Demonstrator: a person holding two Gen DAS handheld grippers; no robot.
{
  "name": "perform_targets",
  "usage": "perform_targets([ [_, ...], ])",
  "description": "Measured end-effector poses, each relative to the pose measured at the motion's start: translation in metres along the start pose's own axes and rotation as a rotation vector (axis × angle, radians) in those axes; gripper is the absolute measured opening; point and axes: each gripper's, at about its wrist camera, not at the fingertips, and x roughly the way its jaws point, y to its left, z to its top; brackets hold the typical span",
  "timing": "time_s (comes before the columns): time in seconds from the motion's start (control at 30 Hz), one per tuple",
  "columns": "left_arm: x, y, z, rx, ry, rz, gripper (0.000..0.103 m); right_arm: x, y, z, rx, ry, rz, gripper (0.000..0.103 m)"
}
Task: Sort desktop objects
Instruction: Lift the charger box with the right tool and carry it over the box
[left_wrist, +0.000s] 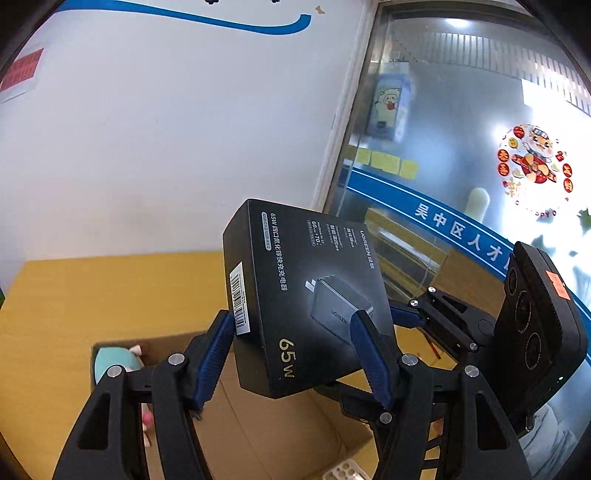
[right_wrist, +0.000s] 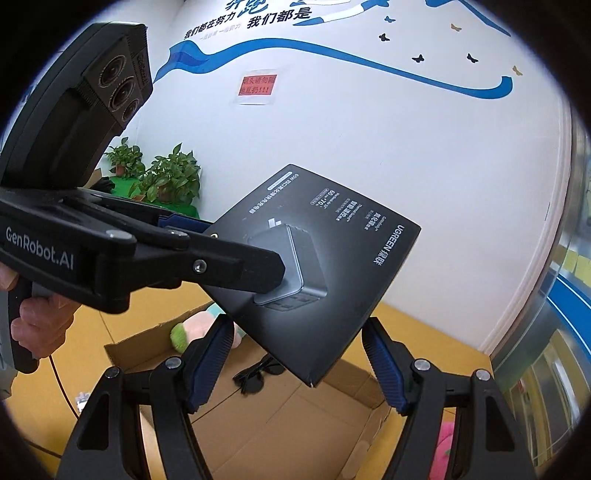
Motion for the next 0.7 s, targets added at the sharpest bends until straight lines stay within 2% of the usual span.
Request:
perform_targets([
  [0.17, 0.032, 0.014, 0.015, -0.004, 0.022, 0.027, 0.069, 0.028, -0.020, 0.003, 0.028, 0.011, 0.028, 0.072],
  [0.33, 0.082, 0.035, 0.015, -0.037, 0.077, 0.030, 0.069, 0.066, -0.045, -0.013, 0.067, 0.043, 0.059, 0.072],
  [0.5, 0.140, 0.066, -0.006, -0.080, 0.176, 0.038, 0.069, 0.121, -0.063, -0.047, 0.124, 0.129, 0.093, 0.072],
  [0.7, 0.211, 0.103, -0.043, -0.194, 0.311, 0.009, 0.068, 0.180, -0.073, -0.094, 0.189, 0.273, 0.140, 0.072],
])
